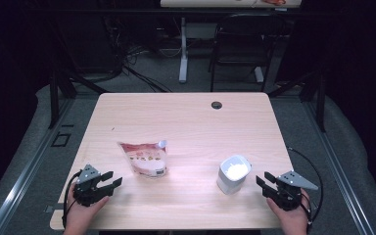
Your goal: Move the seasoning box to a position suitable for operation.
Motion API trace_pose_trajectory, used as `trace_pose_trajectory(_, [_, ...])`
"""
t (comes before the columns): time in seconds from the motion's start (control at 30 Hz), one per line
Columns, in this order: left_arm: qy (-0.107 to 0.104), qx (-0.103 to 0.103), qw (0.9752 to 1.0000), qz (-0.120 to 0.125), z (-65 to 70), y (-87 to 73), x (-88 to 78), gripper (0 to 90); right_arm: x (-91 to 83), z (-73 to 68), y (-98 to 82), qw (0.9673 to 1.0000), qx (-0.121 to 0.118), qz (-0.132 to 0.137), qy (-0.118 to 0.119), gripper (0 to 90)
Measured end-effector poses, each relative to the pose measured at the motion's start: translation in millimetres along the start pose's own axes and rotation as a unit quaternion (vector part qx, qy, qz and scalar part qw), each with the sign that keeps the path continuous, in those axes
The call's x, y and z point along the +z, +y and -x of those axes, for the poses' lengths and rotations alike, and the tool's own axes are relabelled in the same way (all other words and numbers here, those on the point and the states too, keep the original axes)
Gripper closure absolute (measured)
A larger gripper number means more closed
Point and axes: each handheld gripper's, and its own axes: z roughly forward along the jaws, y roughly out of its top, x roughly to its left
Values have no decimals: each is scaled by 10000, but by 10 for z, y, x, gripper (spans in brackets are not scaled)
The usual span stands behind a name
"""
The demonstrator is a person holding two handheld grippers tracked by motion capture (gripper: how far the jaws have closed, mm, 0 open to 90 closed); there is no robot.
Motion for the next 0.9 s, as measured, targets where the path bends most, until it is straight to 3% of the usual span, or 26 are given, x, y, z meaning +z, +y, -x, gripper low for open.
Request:
trace_pose_trajectory(0.2, [83,-41,9999,133,-34,27,-10,501,-32,-16,20,9999,-105,106,6,643])
trace_pose_trajectory(0.47, [83,-46,9998,145,-23,51,-18,482,64,-8,40,9998,-206,-34,27,673])
trace_pose_trajectory(0.57, [62,-60,9998,166,-9,46,-33,475,91,-32,43,9993,-346,-101,54,671])
trace_pose_trajectory(0.9, [-22,-43,9999,143,4,30,-38,503,284,-9,123,9990,-412,-89,165,624])
